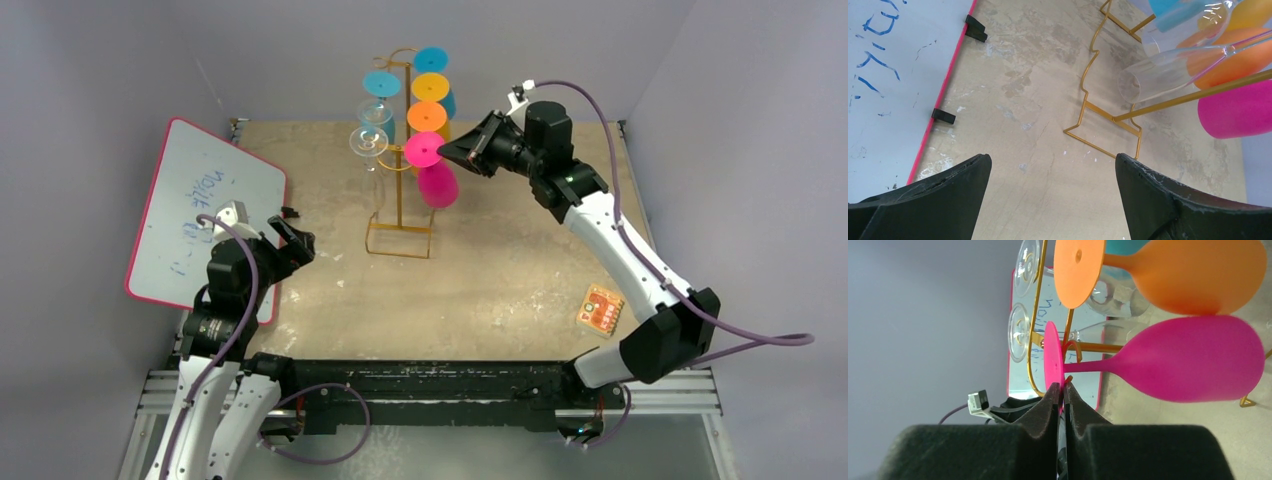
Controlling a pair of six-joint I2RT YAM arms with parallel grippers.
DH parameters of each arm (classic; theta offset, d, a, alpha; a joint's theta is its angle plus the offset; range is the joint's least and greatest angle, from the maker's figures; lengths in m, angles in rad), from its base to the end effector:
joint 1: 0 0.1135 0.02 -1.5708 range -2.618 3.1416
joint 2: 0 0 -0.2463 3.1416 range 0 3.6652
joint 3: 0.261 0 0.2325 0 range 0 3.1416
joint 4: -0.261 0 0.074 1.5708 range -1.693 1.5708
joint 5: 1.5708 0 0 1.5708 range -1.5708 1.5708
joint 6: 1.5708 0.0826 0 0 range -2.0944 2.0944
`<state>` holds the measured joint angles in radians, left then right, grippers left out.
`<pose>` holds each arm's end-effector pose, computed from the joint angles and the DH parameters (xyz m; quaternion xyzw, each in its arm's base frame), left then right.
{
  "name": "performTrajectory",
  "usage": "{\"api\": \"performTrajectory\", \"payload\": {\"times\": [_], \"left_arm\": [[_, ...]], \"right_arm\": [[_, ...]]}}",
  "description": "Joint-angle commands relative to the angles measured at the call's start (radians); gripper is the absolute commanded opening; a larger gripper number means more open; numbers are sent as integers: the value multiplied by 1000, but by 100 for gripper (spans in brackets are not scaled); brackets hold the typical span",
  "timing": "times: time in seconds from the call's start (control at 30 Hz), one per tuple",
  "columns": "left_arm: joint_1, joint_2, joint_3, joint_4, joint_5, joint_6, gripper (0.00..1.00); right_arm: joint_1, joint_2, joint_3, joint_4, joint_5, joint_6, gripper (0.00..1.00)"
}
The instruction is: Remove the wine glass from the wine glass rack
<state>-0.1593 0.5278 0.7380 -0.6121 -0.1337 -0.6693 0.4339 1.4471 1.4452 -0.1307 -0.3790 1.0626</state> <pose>0.1576 -0.0142 0.2821 -0.2456 0.7959 -0.1706 0.5264 0.3172 0.1807 0.3976 0.1105 0.7411 0.5440 0.3777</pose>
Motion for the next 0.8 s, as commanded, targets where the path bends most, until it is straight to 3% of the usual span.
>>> {"api": "performTrajectory", "payload": {"times": [0.0,0.07,0.27,0.77], "left_arm": [[0,5,3,33,13,5,95],[0,6,4,32,14,5,95],[0,5,7,28,9,3,100],[0,-27,42,25,56,-39,100]], "right_arm": [[6,-56,39,13,-1,15,4],[6,-64,35,13,-5,16,0],[6,-77,26,29,-5,35,0],[-3,-144,-43,49,80,53,0]]}}
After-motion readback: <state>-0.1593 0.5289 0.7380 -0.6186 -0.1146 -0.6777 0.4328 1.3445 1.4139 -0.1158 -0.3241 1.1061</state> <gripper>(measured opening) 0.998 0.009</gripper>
